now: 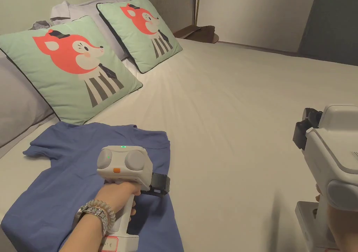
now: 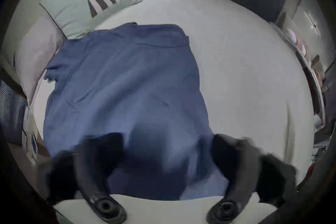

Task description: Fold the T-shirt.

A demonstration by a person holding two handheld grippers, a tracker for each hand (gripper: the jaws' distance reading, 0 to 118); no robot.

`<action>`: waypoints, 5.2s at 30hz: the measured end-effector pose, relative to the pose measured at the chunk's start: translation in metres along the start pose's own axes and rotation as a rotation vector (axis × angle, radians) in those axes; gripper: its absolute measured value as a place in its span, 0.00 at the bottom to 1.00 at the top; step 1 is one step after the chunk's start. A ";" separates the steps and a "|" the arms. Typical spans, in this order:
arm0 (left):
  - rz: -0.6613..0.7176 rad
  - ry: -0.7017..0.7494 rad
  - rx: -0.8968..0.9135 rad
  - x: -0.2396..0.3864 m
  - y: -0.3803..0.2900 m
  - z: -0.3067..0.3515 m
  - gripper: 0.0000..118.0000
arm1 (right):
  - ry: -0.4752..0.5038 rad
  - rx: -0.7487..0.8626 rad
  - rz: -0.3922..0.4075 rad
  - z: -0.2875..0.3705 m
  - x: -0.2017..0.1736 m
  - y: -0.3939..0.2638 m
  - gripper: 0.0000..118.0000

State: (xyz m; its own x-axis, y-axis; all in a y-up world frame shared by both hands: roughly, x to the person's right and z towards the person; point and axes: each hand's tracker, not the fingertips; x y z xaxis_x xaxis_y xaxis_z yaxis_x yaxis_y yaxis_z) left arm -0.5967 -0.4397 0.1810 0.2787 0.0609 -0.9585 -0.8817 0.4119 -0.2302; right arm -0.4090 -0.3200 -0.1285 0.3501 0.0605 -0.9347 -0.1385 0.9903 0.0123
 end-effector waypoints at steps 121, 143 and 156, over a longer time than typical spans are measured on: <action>-0.202 -0.264 0.652 0.145 -0.121 0.174 0.00 | -0.337 0.063 -0.039 0.183 0.200 -0.032 0.00; -0.323 -0.167 0.184 0.180 -0.216 0.045 0.14 | -0.350 -0.115 -0.061 0.174 0.210 -0.081 0.00; -0.301 -0.198 0.204 0.175 -0.215 0.062 0.03 | -0.259 -0.542 -0.178 0.120 0.230 -0.146 0.88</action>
State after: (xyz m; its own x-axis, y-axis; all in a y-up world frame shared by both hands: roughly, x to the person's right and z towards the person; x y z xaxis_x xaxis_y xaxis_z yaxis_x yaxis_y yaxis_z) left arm -0.3348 -0.4615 0.0732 0.5979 0.0761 -0.7979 -0.6617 0.6087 -0.4378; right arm -0.1972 -0.4352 -0.3024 0.6152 -0.0038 -0.7883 -0.4835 0.7880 -0.3811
